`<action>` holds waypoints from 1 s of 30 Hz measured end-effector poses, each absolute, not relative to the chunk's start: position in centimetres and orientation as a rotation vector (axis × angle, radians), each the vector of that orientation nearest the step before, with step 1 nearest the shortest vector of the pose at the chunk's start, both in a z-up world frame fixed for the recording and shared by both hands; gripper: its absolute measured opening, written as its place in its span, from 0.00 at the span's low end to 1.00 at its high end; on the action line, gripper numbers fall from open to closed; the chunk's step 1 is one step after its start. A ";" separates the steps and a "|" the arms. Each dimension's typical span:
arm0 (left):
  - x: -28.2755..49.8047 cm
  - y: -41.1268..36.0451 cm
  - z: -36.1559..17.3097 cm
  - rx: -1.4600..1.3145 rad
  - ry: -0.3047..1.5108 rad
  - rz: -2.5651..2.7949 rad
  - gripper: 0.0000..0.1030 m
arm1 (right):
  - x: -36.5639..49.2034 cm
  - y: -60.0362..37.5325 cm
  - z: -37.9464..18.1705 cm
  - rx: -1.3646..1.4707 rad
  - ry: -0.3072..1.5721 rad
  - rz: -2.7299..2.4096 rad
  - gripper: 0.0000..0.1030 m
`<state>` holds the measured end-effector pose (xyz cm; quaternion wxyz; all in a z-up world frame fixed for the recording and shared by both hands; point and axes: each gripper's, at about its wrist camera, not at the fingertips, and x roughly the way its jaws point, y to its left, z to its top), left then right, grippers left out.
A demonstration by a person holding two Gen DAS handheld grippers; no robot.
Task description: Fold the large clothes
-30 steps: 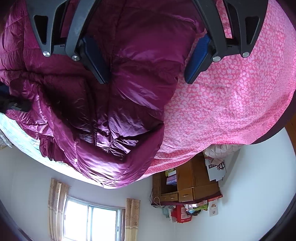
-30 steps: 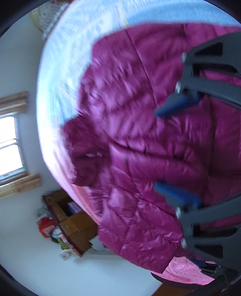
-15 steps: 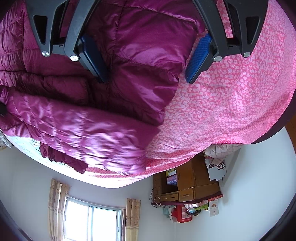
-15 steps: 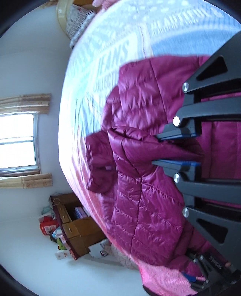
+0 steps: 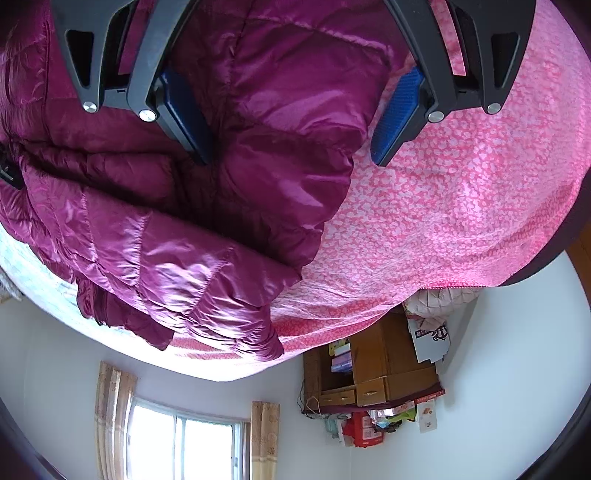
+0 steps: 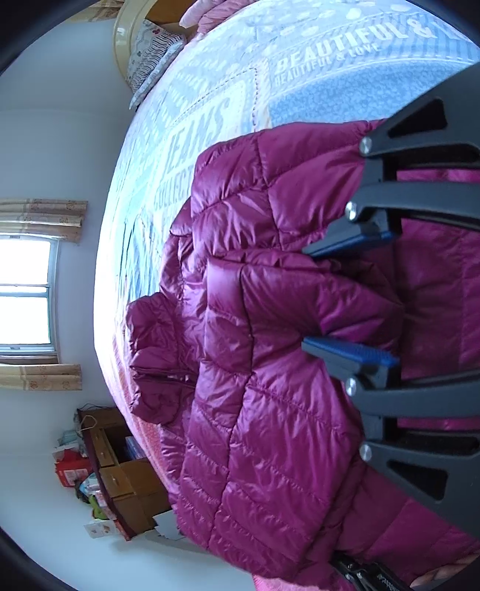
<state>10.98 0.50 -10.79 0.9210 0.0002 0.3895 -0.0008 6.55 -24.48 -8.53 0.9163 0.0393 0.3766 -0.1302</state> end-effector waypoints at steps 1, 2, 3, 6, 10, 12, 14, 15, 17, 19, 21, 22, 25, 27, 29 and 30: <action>10.7 0.5 -10.3 0.021 0.803 -0.001 0.85 | 6.1 -24.4 -8.3 0.081 0.765 -0.271 0.53; 10.4 0.5 -9.7 0.034 0.788 0.007 0.85 | 5.6 -24.3 -8.0 0.073 0.751 -0.279 0.59; 9.7 0.7 -8.7 0.040 0.753 0.013 0.85 | 5.0 -24.1 -7.5 0.058 0.727 -0.292 0.62; 8.6 1.1 -6.0 0.039 0.676 0.005 0.85 | 3.2 -24.0 -5.3 0.042 0.624 -0.339 0.62; 10.3 1.4 -2.3 0.005 0.616 0.029 0.85 | 3.6 -24.4 -3.1 0.142 0.582 -0.241 0.54; 11.9 0.8 -1.3 0.006 0.604 0.049 0.85 | 5.2 -23.8 -3.3 0.161 0.632 -0.153 0.46; 13.8 -0.2 -0.8 0.017 0.600 0.058 0.85 | 6.8 -22.6 -4.2 0.144 0.684 -0.074 0.45; 15.0 -0.9 -0.7 0.032 0.610 0.065 0.85 | 7.6 -22.2 -4.9 0.123 0.714 -0.064 0.45; 16.6 -1.9 -0.9 0.052 0.619 0.060 0.85 | 8.3 -21.9 -6.3 0.123 0.763 -0.066 0.46; 18.2 -3.0 -1.8 0.080 0.636 0.086 0.85 | 8.9 -22.4 -8.4 0.170 0.834 -0.053 0.46; 19.5 -3.9 -3.1 0.094 0.670 0.092 0.85 | 8.9 -22.8 -9.5 0.173 0.849 -0.039 0.46; 20.2 -4.0 -4.1 0.098 0.693 0.105 0.85 | 8.8 -22.8 -9.7 0.164 0.849 -0.033 0.46; 21.1 -3.2 -7.8 0.094 0.776 0.176 0.85 | 8.7 -22.4 -9.4 0.113 0.889 -0.018 0.46; 20.5 -2.6 -10.3 0.063 0.810 0.170 0.85 | 9.0 -22.6 -8.4 0.118 0.916 0.011 0.47; 20.1 -1.7 -10.2 0.006 0.806 0.154 0.85 | 9.4 -23.7 -6.5 0.155 0.881 0.019 0.53; 20.0 -1.4 -10.2 -0.010 0.800 0.157 0.85 | 10.0 -24.5 -4.9 0.180 0.847 0.001 0.66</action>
